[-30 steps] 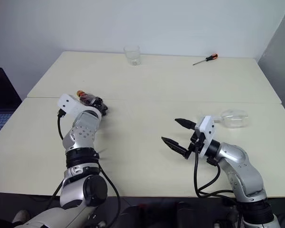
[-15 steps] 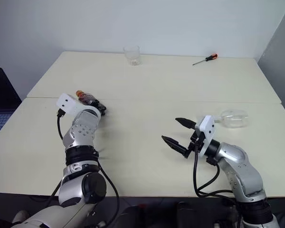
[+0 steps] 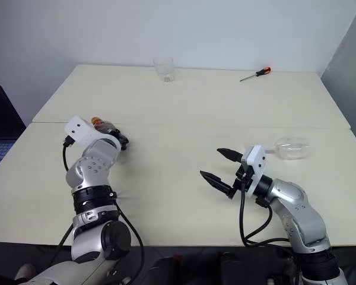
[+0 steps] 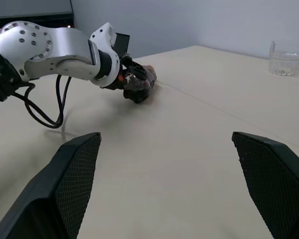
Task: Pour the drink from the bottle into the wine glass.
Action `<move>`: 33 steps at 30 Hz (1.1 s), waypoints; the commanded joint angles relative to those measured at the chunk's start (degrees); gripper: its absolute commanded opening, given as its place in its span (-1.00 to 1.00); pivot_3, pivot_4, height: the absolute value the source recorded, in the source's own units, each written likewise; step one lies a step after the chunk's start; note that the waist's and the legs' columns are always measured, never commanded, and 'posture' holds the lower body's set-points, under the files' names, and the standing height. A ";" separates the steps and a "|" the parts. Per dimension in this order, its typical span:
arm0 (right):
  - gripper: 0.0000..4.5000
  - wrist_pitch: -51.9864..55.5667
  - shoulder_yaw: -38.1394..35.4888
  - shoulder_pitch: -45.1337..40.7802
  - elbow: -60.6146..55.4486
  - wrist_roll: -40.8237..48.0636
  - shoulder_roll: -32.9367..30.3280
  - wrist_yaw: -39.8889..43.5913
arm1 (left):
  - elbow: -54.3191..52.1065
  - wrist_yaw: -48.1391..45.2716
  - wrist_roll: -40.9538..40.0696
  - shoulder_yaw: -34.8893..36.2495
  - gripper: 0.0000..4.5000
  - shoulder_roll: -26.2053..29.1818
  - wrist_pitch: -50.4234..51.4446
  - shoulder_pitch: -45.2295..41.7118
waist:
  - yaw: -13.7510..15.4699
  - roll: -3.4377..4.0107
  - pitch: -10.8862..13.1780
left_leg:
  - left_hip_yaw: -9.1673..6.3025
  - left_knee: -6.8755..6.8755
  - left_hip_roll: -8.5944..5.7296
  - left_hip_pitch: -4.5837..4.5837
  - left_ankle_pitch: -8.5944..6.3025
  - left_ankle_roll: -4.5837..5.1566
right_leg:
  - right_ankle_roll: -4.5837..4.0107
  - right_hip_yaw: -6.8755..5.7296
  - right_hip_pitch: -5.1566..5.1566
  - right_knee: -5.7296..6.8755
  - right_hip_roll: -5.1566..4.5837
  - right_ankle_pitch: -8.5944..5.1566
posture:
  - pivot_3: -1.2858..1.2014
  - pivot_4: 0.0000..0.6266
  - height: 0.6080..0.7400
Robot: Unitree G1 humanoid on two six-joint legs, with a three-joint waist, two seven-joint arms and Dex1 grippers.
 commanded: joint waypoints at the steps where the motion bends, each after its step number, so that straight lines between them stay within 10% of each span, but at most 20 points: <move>1: 1.00 -0.79 -0.42 -0.42 -1.18 0.04 0.13 0.13 | -5.39 5.20 -0.98 1.65 0.12 -0.87 5.65 0.20 | 0.02 0.00 0.00 | 0.00 0.00 0.00 0.00 0.00 0.00 | 0.00 0.00 0.00 0.00 0.00 0.00 | 0.03 -0.52 1.00; 6: 1.00 -1.05 -0.22 -0.81 -0.71 -0.08 0.36 0.33 | -6.51 6.54 -1.29 2.46 0.12 -1.96 9.02 -0.49 | 0.05 0.00 -0.01 | 0.01 0.00 -0.02 0.00 0.00 -0.01 | 0.00 0.00 0.00 0.00 0.00 0.00 | 0.03 -0.52 1.00; 12: 1.00 -1.28 -0.17 -1.12 -0.28 -0.29 0.56 0.48 | -7.54 6.71 -1.30 3.03 0.99 -2.53 10.47 -0.18 | 0.12 -0.03 0.00 | 0.00 0.01 -0.03 -0.01 0.02 -0.03 | 0.00 -0.01 0.01 -0.01 0.00 0.00 | 0.03 -0.52 1.00; 33: 1.00 -1.19 0.46 0.06 -1.68 -0.52 0.89 0.10 | -3.16 16.91 -6.26 14.91 0.99 1.41 17.22 -12.81 | 0.15 -0.11 0.04 | 0.00 0.00 -0.04 -0.03 0.07 -0.13 | 0.01 -0.03 -0.01 0.00 0.00 0.00 | 0.03 -0.52 1.00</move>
